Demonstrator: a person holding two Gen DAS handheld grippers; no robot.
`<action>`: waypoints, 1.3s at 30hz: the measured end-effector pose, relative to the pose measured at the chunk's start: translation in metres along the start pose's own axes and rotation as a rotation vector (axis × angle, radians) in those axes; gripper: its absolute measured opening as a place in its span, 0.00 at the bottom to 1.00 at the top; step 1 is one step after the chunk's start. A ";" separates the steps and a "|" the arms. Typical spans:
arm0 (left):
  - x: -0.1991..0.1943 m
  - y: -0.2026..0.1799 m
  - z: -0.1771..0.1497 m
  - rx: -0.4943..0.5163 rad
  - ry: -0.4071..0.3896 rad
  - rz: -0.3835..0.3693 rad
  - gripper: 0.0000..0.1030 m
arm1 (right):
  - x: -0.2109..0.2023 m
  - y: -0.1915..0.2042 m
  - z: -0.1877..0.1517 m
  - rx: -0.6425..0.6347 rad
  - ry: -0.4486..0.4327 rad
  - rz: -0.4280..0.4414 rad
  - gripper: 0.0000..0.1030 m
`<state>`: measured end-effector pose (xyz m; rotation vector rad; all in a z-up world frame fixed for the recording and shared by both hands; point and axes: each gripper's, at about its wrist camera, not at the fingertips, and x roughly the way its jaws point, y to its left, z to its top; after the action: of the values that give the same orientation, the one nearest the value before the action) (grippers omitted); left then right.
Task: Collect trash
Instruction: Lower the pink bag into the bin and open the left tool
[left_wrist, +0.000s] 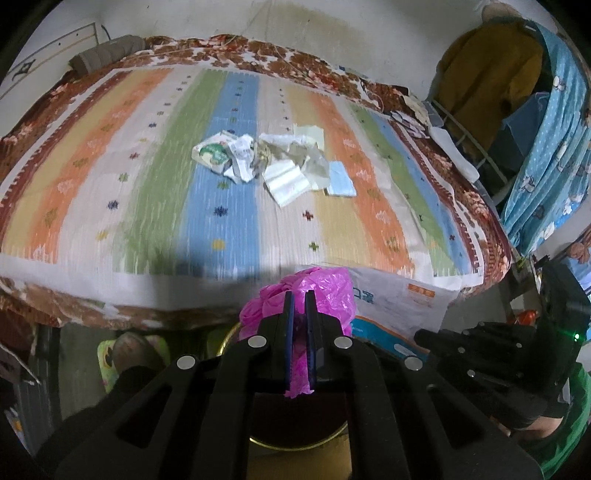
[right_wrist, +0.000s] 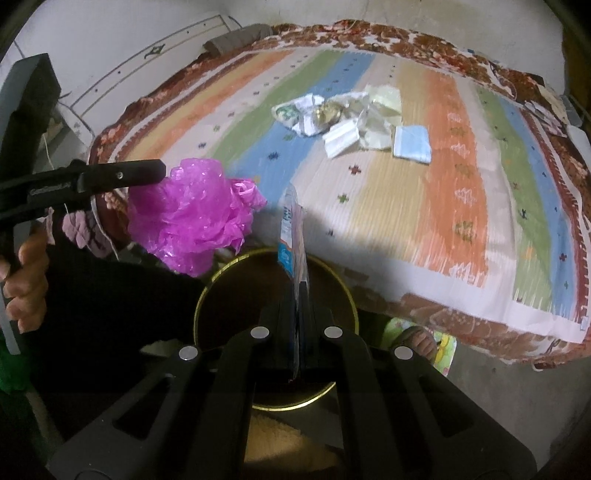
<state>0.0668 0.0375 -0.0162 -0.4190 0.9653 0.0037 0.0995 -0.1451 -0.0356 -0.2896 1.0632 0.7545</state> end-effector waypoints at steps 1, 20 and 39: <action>0.001 -0.001 -0.004 -0.001 0.006 0.004 0.05 | 0.002 0.001 -0.002 -0.002 0.009 -0.001 0.01; 0.056 -0.004 -0.038 -0.027 0.188 0.123 0.05 | 0.056 0.003 -0.023 0.003 0.214 -0.031 0.01; 0.063 0.011 -0.029 -0.144 0.205 0.080 0.37 | 0.060 -0.010 -0.014 0.095 0.191 -0.007 0.40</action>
<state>0.0780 0.0267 -0.0843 -0.5195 1.1882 0.1052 0.1132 -0.1356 -0.0957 -0.2879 1.2740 0.6771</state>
